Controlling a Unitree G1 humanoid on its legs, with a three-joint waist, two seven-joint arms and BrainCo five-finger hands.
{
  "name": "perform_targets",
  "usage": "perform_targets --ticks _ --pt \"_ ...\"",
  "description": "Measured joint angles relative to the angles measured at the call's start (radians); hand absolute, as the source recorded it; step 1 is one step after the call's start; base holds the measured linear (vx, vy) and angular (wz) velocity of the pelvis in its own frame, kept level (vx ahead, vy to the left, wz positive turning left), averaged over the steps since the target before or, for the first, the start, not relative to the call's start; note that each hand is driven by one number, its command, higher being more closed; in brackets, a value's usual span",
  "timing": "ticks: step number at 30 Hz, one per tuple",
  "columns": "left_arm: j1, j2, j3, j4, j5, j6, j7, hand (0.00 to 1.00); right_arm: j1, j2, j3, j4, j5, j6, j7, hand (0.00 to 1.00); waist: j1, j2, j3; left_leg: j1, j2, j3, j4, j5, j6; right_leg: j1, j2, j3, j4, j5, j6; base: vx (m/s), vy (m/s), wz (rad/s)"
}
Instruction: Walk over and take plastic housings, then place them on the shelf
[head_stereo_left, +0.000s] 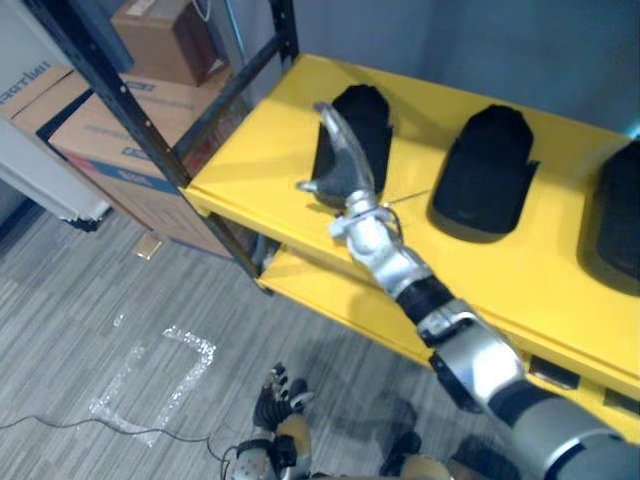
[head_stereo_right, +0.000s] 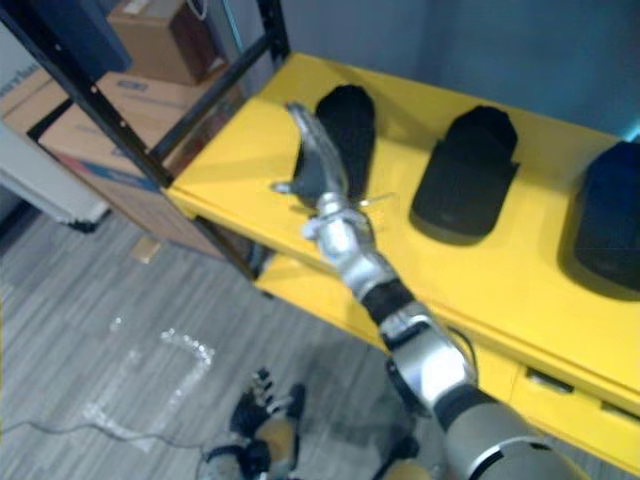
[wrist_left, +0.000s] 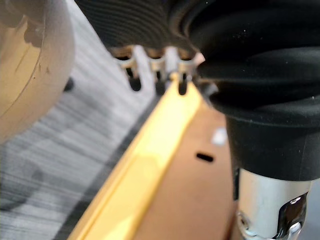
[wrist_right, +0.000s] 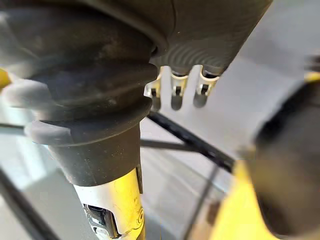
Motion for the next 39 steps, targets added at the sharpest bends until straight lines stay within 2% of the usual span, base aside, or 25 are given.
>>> perform_targets --ticks 3,6,8,9,10,11,13,16,21,27,33,39 --pt "0.000 0.001 -0.001 0.002 0.002 -0.001 -0.012 0.00 0.005 0.005 0.000 -0.054 0.000 0.002 -0.007 0.00 -0.002 -0.001 -0.002 0.002 0.004 0.010 0.002 0.000 0.000 0.007 0.009 0.008 -0.021 0.013 -0.002 -0.03 -0.018 -0.08" --pt "0.002 0.010 -0.007 0.005 0.003 -0.001 -0.014 0.00 0.016 0.018 0.000 -0.105 0.037 0.063 -0.022 0.00 -0.012 -0.004 -0.010 0.002 0.005 0.014 0.001 0.001 -0.001 0.008 0.013 0.014 -0.036 0.023 -0.003 -0.04 -0.012 -0.06" --pt "0.011 0.024 -0.009 0.007 0.003 0.000 -0.014 0.00 0.041 0.033 -0.011 -0.119 0.138 0.138 -0.026 0.00 -0.021 -0.017 -0.029 0.002 0.006 0.016 0.000 0.001 -0.001 0.010 0.018 0.015 -0.050 0.028 -0.004 -0.02 -0.009 -0.02" --pt "0.014 0.027 -0.009 0.008 0.003 0.001 -0.014 0.00 0.051 0.035 -0.014 -0.124 0.170 0.161 -0.026 0.00 -0.023 -0.019 -0.035 0.002 0.006 0.017 -0.001 0.001 -0.001 0.010 0.019 0.016 -0.051 0.029 -0.005 -0.02 -0.014 -0.04" --pt "0.015 0.029 -0.008 0.014 0.004 0.001 -0.014 0.00 0.073 0.036 -0.032 -0.125 0.226 0.209 -0.025 0.00 -0.026 -0.024 -0.046 0.002 0.006 0.019 -0.001 0.001 -0.001 0.010 0.020 0.018 -0.054 0.032 -0.004 -0.01 -0.009 -0.04" --pt "0.015 0.029 -0.008 0.017 0.006 0.001 -0.014 0.00 0.083 0.037 -0.047 -0.125 0.245 0.230 -0.025 0.00 -0.026 -0.025 -0.049 0.003 0.007 0.020 -0.001 0.001 -0.001 0.010 0.020 0.019 -0.055 0.034 -0.005 -0.02 -0.011 -0.08" --pt "0.014 0.028 -0.008 0.021 0.008 -0.001 -0.014 0.00 0.117 0.037 -0.083 -0.122 0.287 0.308 -0.024 0.00 -0.026 -0.025 -0.049 0.012 0.008 0.034 -0.006 0.002 -0.003 0.010 0.022 0.032 -0.061 0.043 -0.007 -0.03 -0.007 -0.17" --pt "0.013 0.027 -0.008 0.034 0.008 -0.001 -0.014 0.00 0.145 0.035 -0.117 -0.113 0.317 0.356 -0.023 0.00 -0.043 -0.025 -0.052 0.021 0.007 0.045 -0.016 0.004 -0.006 0.012 0.024 0.045 -0.074 0.057 -0.007 -0.02 -0.003 -0.14" --pt "0.013 0.026 -0.009 0.038 0.010 0.000 -0.009 0.00 0.147 0.022 -0.162 -0.085 0.342 0.383 -0.019 0.00 -0.054 -0.025 -0.052 0.034 0.008 0.066 -0.018 0.004 -0.006 0.023 0.030 0.060 -0.089 0.074 -0.008 -0.01 -0.007 -0.09" --pt "0.000 0.027 -0.025 0.038 0.009 0.006 -0.008 0.00 0.154 0.003 -0.176 -0.081 0.361 0.383 0.029 0.00 -0.058 -0.026 -0.053 0.036 0.008 0.069 -0.020 0.004 -0.006 0.022 0.030 0.064 -0.090 0.076 -0.008 0.00 -0.002 -0.02" --pt "-0.004 0.027 -0.039 0.038 0.009 0.008 -0.010 0.00 0.156 -0.003 -0.183 -0.064 0.394 0.370 0.140 0.00 -0.058 -0.026 -0.053 0.036 0.007 0.070 -0.024 0.004 -0.006 0.021 0.030 0.066 -0.090 0.076 -0.008 0.00 0.000 0.00" --pt "-0.004 0.027 -0.039 0.037 0.009 0.014 -0.013 0.00 0.157 -0.006 -0.135 -0.057 0.426 0.360 0.241 0.00 -0.059 -0.026 -0.053 0.036 0.007 0.069 -0.025 0.004 -0.006 0.021 0.030 0.065 -0.087 0.076 -0.008 0.00 0.000 0.00"
